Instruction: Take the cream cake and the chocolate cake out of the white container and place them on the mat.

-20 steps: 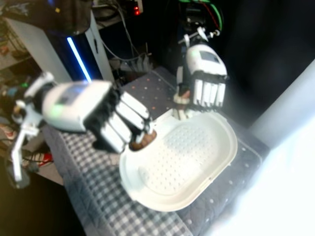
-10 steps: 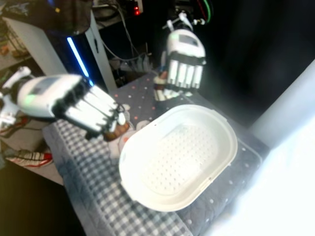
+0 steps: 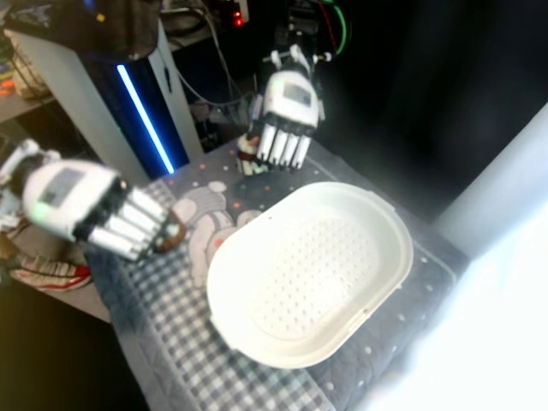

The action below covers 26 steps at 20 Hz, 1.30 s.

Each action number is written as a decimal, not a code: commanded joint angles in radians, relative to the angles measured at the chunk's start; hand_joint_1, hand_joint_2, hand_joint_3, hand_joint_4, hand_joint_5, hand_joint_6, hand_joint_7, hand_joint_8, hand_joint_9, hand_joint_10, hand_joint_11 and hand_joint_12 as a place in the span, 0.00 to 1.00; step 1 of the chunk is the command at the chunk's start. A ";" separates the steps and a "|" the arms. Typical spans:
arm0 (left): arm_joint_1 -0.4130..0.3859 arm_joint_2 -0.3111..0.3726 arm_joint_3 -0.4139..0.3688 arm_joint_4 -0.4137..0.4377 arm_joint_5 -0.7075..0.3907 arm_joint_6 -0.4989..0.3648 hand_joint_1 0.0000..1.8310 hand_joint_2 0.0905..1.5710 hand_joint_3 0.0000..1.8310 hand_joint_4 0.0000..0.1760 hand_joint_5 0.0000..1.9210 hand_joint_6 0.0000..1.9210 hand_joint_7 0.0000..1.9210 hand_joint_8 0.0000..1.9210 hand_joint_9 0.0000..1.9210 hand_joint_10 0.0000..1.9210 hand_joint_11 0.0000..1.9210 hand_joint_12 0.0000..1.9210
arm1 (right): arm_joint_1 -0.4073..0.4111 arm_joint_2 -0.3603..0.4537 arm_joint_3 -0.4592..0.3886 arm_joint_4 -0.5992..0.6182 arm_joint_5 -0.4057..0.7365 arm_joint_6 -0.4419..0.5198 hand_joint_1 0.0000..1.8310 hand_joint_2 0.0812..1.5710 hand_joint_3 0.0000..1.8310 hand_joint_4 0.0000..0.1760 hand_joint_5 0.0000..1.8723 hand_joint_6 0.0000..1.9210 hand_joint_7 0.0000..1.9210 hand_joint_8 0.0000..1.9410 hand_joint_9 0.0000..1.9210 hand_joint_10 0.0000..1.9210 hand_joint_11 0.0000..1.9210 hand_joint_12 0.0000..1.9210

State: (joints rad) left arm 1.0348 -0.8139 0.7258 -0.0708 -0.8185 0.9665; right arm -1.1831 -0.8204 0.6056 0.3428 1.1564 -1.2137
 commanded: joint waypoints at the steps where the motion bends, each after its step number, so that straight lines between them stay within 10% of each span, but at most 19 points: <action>1: 0.000 -0.009 -0.007 0.013 -0.115 -0.021 0.72 0.77 0.00 0.00 0.32 0.70 0.40 0.67 0.41 0.79 0.33 0.78 | -0.006 -0.006 -0.006 -0.029 0.136 0.026 0.69 0.67 0.00 0.00 0.55 0.43 0.57 0.53 0.39 0.72 0.22 0.99; 2: 0.010 -0.012 -0.009 0.013 -0.116 -0.030 0.64 0.79 0.00 0.00 0.33 0.72 0.42 0.70 0.39 0.61 0.34 0.77 | -0.026 -0.014 -0.014 -0.024 0.155 0.047 0.69 0.67 0.00 0.00 0.54 0.44 0.58 0.50 0.39 0.70 0.23 0.99; 4: 0.018 -0.016 -0.008 0.013 -0.119 -0.047 0.73 0.76 0.00 0.00 0.35 0.67 0.42 0.65 0.41 0.76 0.34 0.77 | -0.041 -0.022 -0.026 -0.021 0.160 0.051 0.68 0.68 0.00 0.00 0.52 0.50 0.58 0.47 0.40 0.68 0.24 0.99; 5: 0.022 -0.019 -0.006 0.013 -0.121 -0.059 0.65 0.77 0.00 0.00 0.35 0.70 0.43 0.67 0.37 0.55 0.29 0.74 | -0.050 -0.025 -0.032 -0.018 0.160 0.051 0.68 0.68 0.00 0.00 0.52 0.52 0.55 0.49 0.39 0.70 0.26 0.99; 6: 0.024 -0.021 -0.004 0.013 -0.123 -0.065 0.50 0.78 0.00 0.69 0.37 0.72 0.41 0.23 0.33 0.36 0.18 0.72 | -0.054 -0.025 -0.035 -0.015 0.160 0.052 0.62 0.67 0.00 0.00 0.43 0.51 0.46 0.50 0.38 0.69 0.28 0.94; 7: 0.025 -0.021 -0.003 0.012 -0.124 -0.068 0.43 0.72 0.00 0.10 0.27 0.41 0.37 0.17 0.27 0.32 0.11 0.71 | -0.056 -0.024 -0.037 -0.015 0.160 0.054 0.58 0.65 0.00 0.00 0.37 0.48 0.41 0.50 0.36 0.67 0.27 0.90; 8: 0.025 -0.021 -0.002 0.012 -0.125 -0.070 0.39 0.70 0.00 0.00 0.27 0.25 0.34 0.12 0.24 0.30 0.06 0.72 | -0.057 -0.024 -0.038 -0.015 0.160 0.056 0.56 0.64 0.00 0.00 0.34 0.47 0.38 0.52 0.35 0.67 0.26 0.89; 11: 0.031 -0.021 0.003 0.005 -0.127 -0.079 0.35 0.59 0.00 0.34 0.22 0.03 0.23 0.01 0.13 0.24 0.00 0.68 | -0.060 -0.019 -0.042 -0.015 0.160 0.056 0.47 0.57 0.00 0.00 0.24 0.46 0.27 0.56 0.26 0.69 0.20 0.88; 18: 0.069 -0.007 -0.005 -0.033 -0.185 -0.082 0.31 0.48 0.00 0.49 0.17 0.00 0.19 0.01 0.11 0.27 0.00 0.69 | -0.060 -0.005 -0.050 -0.015 0.167 0.056 0.43 0.49 0.00 0.00 0.22 0.42 0.23 0.54 0.19 0.69 0.13 0.90; 20: 0.085 -0.004 -0.007 -0.048 -0.217 -0.082 0.32 0.49 0.00 0.40 0.19 0.00 0.26 0.02 0.12 0.46 0.06 0.74 | -0.060 -0.001 -0.052 -0.015 0.173 0.056 0.38 0.51 0.00 0.00 0.23 0.42 0.24 0.54 0.20 0.69 0.13 0.90; 22: 0.101 -0.002 -0.006 -0.069 -0.264 -0.082 0.30 0.56 0.01 0.08 0.28 0.02 0.35 0.09 0.18 0.55 0.11 0.67 | -0.061 0.008 -0.054 -0.015 0.190 0.056 0.37 0.51 0.00 0.00 0.23 0.45 0.24 0.55 0.20 0.71 0.13 0.91; 25: 0.118 0.013 -0.007 -0.106 -0.359 -0.077 0.30 0.71 0.00 0.00 0.47 0.03 0.40 0.44 0.34 0.64 0.29 0.76 | -0.061 0.023 -0.054 -0.016 0.243 0.058 0.26 0.62 0.00 0.00 0.20 0.55 0.23 0.63 0.18 0.74 0.11 0.92; 26: 0.121 0.017 -0.008 -0.116 -0.380 -0.073 0.44 0.79 0.00 0.79 0.39 0.58 0.40 0.50 0.39 0.65 0.37 0.74 | -0.062 0.027 -0.053 -0.016 0.258 0.059 0.27 0.66 0.00 0.00 0.20 0.59 0.25 0.66 0.22 0.75 0.14 0.91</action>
State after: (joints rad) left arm 1.1637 -0.7967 0.7181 -0.2028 -1.0702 0.9039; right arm -1.2514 -0.7921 0.5545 0.3664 1.2827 -1.1610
